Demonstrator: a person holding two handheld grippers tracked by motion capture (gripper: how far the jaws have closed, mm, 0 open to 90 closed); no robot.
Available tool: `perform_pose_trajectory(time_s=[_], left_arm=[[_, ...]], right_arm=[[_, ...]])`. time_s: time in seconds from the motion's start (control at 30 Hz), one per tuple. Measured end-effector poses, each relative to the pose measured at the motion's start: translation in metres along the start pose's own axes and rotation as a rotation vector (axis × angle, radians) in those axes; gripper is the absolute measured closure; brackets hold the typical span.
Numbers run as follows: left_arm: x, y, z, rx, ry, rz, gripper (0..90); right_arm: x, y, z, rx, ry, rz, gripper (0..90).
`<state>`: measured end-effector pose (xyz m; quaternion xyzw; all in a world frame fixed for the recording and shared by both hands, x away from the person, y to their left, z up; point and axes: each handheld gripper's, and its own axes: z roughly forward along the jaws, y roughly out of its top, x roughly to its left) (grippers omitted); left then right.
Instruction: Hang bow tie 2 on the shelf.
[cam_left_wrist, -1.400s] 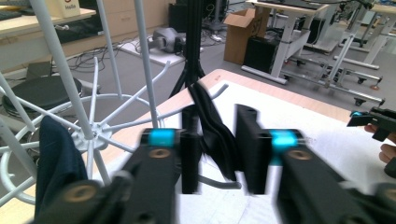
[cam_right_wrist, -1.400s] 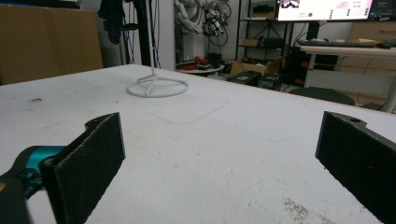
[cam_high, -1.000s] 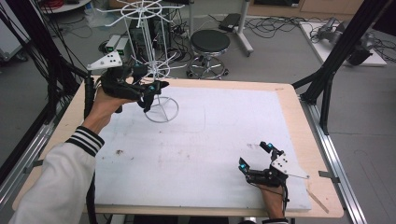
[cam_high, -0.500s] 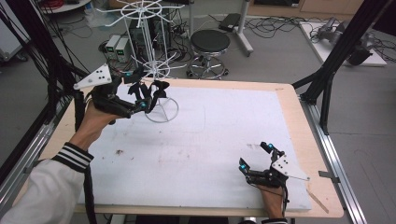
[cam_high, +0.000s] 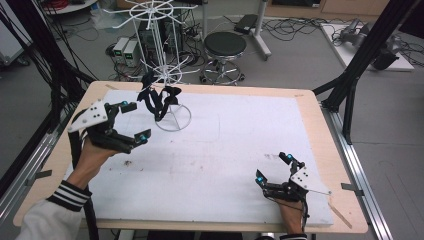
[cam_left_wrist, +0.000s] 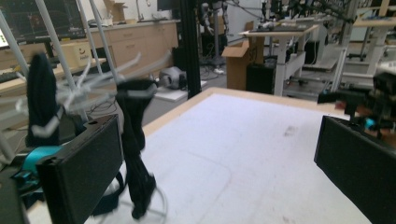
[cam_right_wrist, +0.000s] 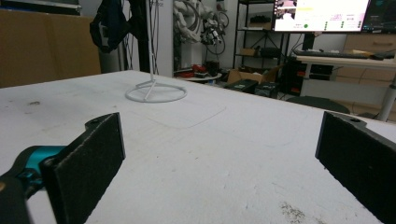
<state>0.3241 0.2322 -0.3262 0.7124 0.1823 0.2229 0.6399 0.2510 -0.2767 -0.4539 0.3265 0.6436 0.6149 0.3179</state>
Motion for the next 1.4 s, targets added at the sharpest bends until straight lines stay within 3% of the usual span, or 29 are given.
perform_pose_trajectory(time_s=[0.27, 0.43, 0.6, 0.93, 1.4], left_arm=[[-0.015, -0.048, -0.024, -0.017, 0.054, -0.012, 1.7], [-0.021, -0.078, -0.038, -0.031, 0.109, -0.003, 1.7], [-0.027, -0.101, -0.049, -0.05, 0.154, -0.021, 1.7], [-0.027, -0.128, -0.058, -0.077, 0.203, -0.061, 1.7], [-0.027, -0.133, -0.061, -0.106, 0.221, -0.075, 1.7]], right_arm=[[0.002, 0.0, 0.0, 0.003, -0.009, -0.009, 0.6], [0.001, 0.0, 0.0, 0.003, -0.012, -0.019, 0.6], [0.003, 0.0, 0.0, 0.006, -0.017, -0.019, 0.6], [0.003, 0.0, 0.001, 0.01, -0.02, -0.027, 0.6], [0.005, 0.001, 0.001, 0.019, -0.021, -0.05, 0.6]])
